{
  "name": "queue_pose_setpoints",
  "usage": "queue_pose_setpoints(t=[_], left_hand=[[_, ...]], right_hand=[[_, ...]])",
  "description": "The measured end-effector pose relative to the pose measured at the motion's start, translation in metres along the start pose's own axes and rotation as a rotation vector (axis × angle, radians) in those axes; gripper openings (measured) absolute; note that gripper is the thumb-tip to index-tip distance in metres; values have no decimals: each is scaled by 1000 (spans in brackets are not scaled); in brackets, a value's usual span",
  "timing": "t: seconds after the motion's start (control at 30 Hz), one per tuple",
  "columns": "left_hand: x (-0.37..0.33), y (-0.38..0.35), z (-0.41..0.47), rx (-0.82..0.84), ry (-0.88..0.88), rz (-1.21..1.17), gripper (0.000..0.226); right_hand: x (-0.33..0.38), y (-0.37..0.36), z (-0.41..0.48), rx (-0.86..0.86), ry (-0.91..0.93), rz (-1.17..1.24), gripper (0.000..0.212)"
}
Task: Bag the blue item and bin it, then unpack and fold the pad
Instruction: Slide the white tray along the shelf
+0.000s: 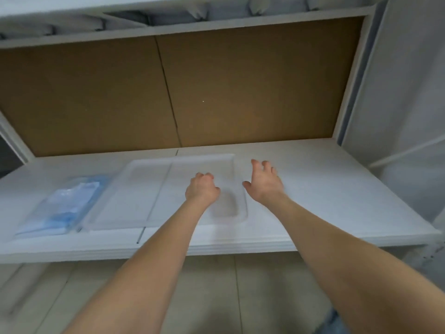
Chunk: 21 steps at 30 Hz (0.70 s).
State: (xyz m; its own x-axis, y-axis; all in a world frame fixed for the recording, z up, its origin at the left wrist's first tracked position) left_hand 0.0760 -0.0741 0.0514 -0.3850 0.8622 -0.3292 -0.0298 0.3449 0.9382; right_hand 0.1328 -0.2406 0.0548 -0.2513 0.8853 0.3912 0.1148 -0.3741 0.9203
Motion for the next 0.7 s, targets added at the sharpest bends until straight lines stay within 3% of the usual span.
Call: queue_pose_setpoints(t=[0.27, 0.47, 0.7], left_hand=[[42, -33, 61, 166, 90, 26, 54], [39, -49, 82, 189, 124, 76, 51], [38, -41, 91, 154, 164, 108, 43]], right_hand=[[2, -64, 55, 193, -110, 23, 59], [2, -73, 69, 175, -104, -96, 43], [-62, -44, 67, 127, -290, -47, 48]])
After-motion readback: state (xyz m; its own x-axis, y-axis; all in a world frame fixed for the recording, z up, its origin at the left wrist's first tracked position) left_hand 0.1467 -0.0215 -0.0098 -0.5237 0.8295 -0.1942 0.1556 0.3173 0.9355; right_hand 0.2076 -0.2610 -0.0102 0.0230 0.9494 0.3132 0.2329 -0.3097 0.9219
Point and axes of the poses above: each hand's wrist, its own z-axis towards the middle knuckle, its own y-axis out of the back of the hand, x = y × z, the point moved 10 cm from there along z, towards the middle knuckle, and after that the axes turned 7 degrees about x, right-handed, at the moved point
